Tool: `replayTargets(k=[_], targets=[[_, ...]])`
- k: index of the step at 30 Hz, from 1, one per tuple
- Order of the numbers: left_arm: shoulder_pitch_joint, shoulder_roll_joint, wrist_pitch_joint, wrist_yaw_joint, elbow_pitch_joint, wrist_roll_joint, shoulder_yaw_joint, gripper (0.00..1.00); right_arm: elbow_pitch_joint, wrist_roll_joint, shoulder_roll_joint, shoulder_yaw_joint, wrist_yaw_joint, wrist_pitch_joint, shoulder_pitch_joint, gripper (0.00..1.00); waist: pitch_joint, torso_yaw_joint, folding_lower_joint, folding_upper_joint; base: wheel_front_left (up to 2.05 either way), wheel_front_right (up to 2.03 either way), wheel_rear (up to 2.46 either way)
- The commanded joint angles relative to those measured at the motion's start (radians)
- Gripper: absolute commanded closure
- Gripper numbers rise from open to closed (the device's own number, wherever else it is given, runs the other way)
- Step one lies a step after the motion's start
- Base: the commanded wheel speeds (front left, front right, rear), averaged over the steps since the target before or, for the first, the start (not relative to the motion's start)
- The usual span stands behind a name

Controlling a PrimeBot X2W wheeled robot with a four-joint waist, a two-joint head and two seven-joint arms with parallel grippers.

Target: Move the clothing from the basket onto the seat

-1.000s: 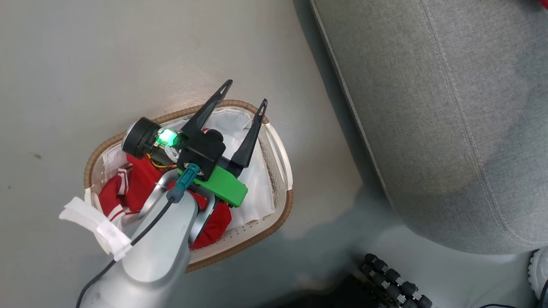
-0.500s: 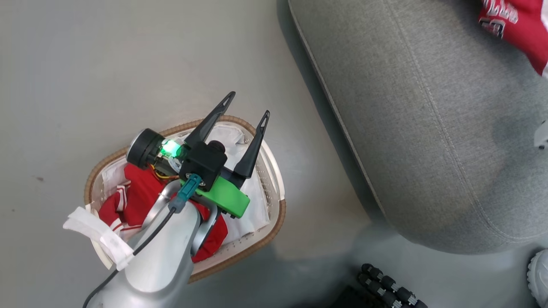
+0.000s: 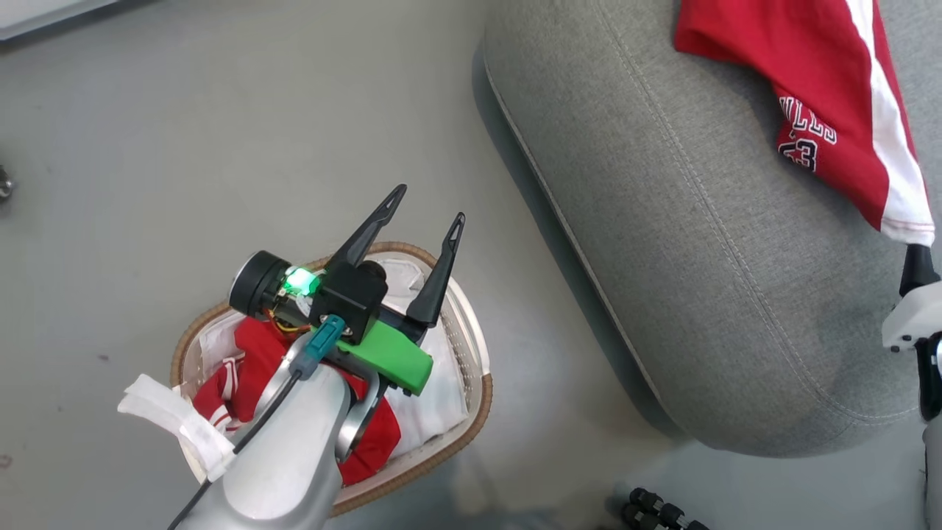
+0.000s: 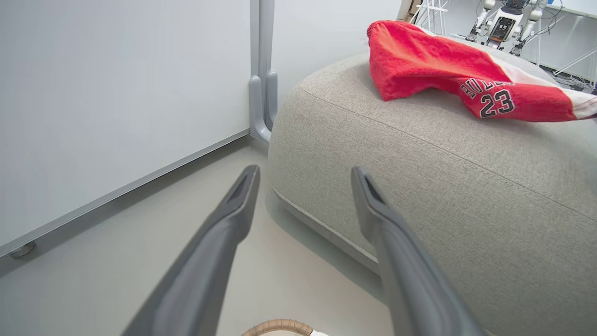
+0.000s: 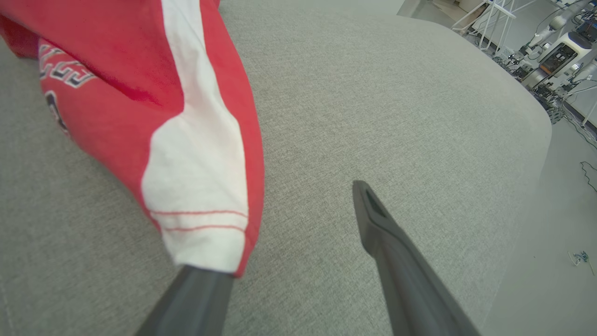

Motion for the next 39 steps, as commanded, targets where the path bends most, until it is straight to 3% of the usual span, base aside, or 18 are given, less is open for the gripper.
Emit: replayTargets(k=[1, 15, 26, 31, 39], targets=[[0.018, 0.002, 0.001, -0.004, -0.004, 0.0, 0.01, 0.0, 0.011, 0.006, 0.001, 0.004, -0.001, -0.002, 0.023, 0.0, -0.014, 0.002, 0.0001, -0.0001, 0.0, 0.0, 0.0], [0.045, -0.017, 0.001, -0.007, -0.008, 0.008, 0.049, 0.0, -0.011, 0.067, 0.037, 0.104, -0.001, -0.002, 0.153, 0.0, -0.043, -0.012, 0.0001, -0.0001, 0.0, 0.0, 0.0], [0.068, -0.029, 0.001, -0.012, -0.01, 0.002, 0.065, 0.0, -0.176, 0.101, 0.029, 0.188, -0.001, -0.002, 0.237, 0.0, -0.086, -0.01, 0.0001, -0.0001, 0.0, 0.0, 0.0], [0.077, -0.043, 0.001, -0.014, -0.017, -0.011, 0.075, 0.0, -0.246, 0.106, -0.005, 0.195, -0.001, -0.002, 0.206, 0.0, -0.124, 0.035, 0.0001, -0.0001, 0.0, 0.0, 0.0], [0.09, -0.057, 0.001, -0.014, -0.024, -0.046, 0.093, 0.0, -0.245, 0.087, -0.067, 0.218, -0.001, -0.002, 0.127, 0.0, -0.193, 0.157, 0.0001, -0.0001, 0.0, 0.0, 0.0]])
